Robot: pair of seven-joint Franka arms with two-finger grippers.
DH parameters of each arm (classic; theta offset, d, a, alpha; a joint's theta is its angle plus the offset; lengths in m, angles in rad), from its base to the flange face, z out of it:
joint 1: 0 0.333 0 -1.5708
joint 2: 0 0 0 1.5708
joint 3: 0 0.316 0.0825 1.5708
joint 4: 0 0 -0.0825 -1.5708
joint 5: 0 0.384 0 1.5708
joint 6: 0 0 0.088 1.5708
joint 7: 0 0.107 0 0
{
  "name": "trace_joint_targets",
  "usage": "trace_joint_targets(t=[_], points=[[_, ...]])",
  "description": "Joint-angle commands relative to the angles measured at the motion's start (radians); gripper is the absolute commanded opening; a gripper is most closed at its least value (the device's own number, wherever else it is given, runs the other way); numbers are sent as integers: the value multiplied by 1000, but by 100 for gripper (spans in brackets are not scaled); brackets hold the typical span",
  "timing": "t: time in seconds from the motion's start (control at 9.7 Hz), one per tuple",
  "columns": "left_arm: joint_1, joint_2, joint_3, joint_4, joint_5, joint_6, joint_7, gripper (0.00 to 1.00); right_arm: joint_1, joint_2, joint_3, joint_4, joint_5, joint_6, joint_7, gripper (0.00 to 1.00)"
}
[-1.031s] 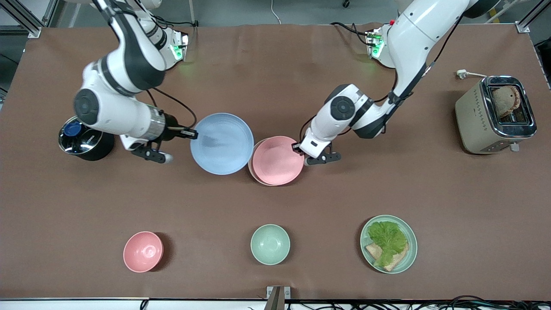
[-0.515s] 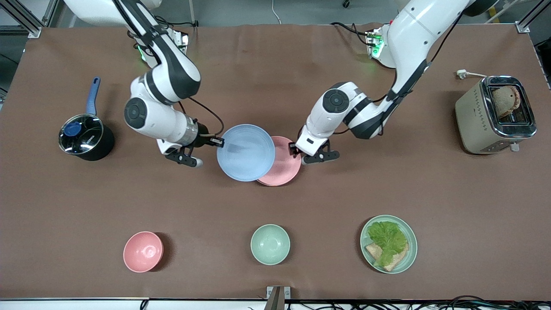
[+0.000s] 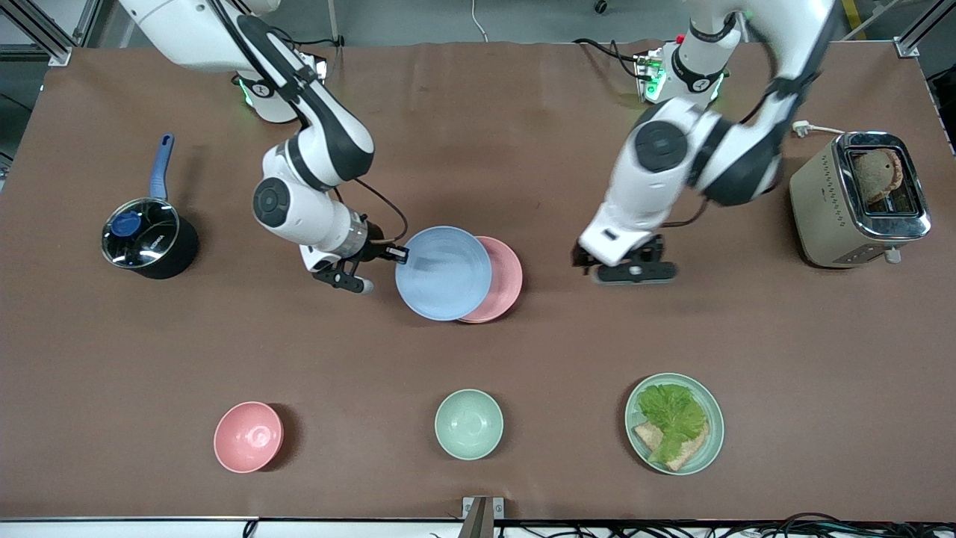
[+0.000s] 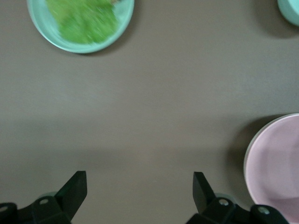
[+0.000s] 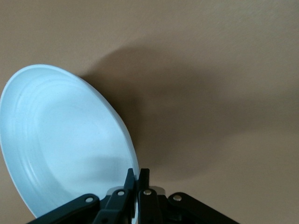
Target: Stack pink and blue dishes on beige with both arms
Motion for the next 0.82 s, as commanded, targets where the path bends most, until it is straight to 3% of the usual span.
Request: trace_joint_targets(t=[0.0, 0.31, 0.52, 0.62, 0.72], points=[[-8, -113, 121, -3, -114, -122, 253, 100, 52, 9, 7, -9, -7, 44, 84, 3], [-8, -203, 307, 132, -196, -359, 496, 100, 75, 12, 50, -13, -12, 64, 132, 4], [-1, -262, 353, 178, -179, -463, 500, 100, 81, 45, 48, -12, -15, 96, 132, 7], [-1, -273, 384, 192, -178, -464, 512, 100, 80, 52, 48, -10, -15, 102, 132, 14], [-1, -271, 399, 247, -178, -474, 528, 100, 75, 53, 48, -9, -17, 102, 131, 49]])
